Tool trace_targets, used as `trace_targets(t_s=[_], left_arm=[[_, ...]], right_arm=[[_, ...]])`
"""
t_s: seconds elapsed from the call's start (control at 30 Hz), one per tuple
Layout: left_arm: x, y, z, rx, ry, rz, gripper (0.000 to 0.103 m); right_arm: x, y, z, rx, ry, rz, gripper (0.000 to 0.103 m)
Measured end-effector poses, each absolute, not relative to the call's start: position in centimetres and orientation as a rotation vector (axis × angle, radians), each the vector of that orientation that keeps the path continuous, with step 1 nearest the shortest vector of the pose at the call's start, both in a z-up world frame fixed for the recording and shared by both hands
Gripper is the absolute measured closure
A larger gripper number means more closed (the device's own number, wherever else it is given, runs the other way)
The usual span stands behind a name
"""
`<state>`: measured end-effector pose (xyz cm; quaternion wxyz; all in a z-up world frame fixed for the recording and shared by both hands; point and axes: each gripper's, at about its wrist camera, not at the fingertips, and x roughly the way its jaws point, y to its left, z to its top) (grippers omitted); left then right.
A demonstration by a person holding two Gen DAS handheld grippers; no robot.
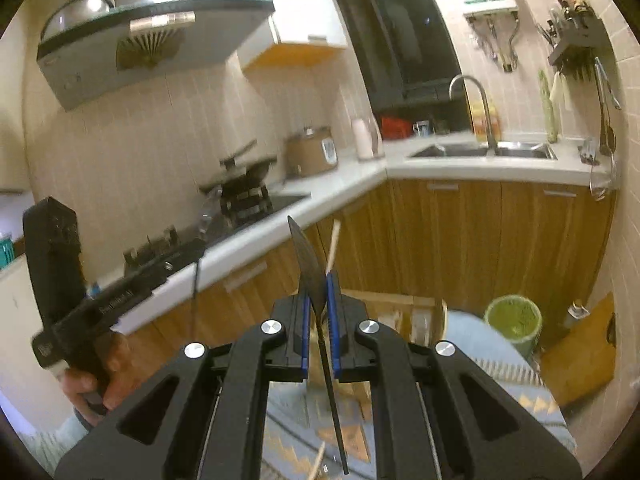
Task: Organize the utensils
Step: 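Carry both held utensils over the basket and open both tools to drop them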
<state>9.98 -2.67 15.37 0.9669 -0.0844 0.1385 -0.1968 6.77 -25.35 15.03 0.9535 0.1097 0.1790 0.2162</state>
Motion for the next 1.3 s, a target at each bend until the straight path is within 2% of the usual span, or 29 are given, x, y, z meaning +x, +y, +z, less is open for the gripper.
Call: trace_targets(t_s=[0.23,0.47,0.83,1.13,1.23,1.27,1.3], left_arm=[[15.1,-5.2,13.6,-0.208,0.196,-0.437,0.094],[19.1,-7.9,9.9,-0.195,0.23,-0.398,0.093],[17.2,-12.1,7.3,-0.093,0.079,-0.272,0.093],[17.1,-10.4,5.9,-0.111,0.16,-0.323,0.091],[16.4,-9.0,6.1,-0.14,0.201,-0.364,0.077],[16.1,-8.7,6.1,-0.14,0.196,-0.366,0.069],[15.6,-8.3,6.3,-0.134,0.185,-0.361,0.066]], right_arm=[[10.6,-25.7,15.9,0.197,0.209,0.258,0.097],[16.0,-26.7,13.2,0.271,0.235,0.216,0.097],[17.2,-27.5,9.2,0.324,0.212,0.202,0.097],[15.3,-27.2,7.3,0.31,0.247,0.26,0.096],[14.2,-27.3,6.8,0.304,0.278,0.282,0.094],[14.0,-27.4,6.7,0.308,0.28,0.286,0.09],[13.8,-27.6,6.6,0.318,0.287,0.293,0.088]])
